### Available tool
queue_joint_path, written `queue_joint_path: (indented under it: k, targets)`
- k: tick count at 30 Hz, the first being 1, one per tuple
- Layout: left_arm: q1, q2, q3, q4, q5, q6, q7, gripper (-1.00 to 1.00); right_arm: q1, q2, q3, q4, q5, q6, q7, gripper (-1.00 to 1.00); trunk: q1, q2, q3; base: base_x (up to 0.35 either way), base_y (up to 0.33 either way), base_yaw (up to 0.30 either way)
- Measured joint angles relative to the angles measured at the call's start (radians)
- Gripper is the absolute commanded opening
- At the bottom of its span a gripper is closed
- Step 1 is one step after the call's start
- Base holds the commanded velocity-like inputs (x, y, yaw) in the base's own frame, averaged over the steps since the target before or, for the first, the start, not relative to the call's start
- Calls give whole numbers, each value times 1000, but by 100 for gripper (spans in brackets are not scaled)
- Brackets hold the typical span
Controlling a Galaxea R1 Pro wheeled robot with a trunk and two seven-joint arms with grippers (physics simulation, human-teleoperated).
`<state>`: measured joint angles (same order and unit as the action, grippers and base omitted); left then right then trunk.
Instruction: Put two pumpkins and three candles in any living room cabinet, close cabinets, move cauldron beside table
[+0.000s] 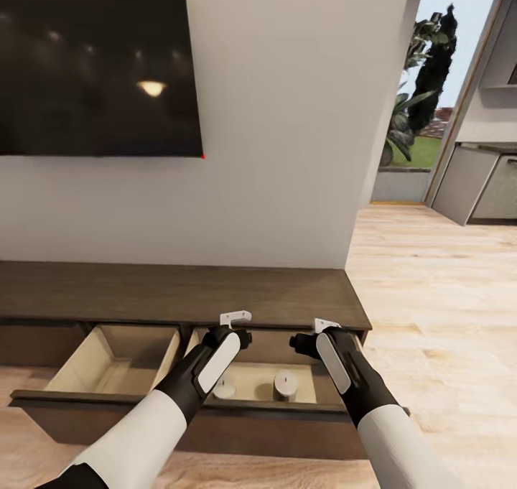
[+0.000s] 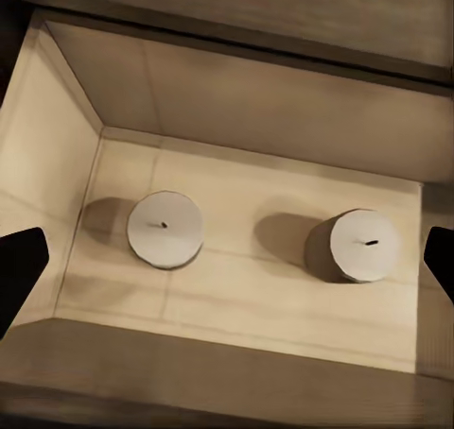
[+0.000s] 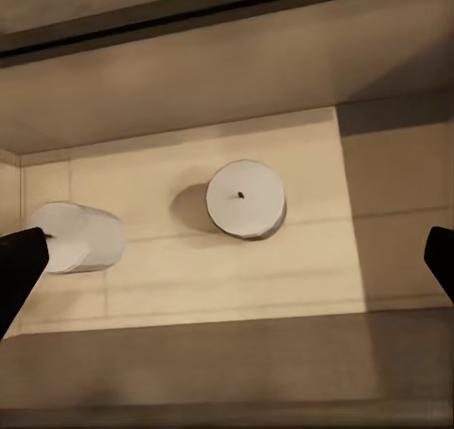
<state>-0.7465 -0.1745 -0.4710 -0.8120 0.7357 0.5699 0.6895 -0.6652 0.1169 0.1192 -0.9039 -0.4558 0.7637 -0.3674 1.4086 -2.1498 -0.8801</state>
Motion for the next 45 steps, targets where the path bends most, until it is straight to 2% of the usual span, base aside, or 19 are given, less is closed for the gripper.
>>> queue_joint_path:
  k: [45]
  targets:
    - [0, 0, 0, 0, 0, -1, 0, 100, 0, 3, 2, 1, 3, 2, 0, 100, -173, 315, 141, -4, 0, 0]
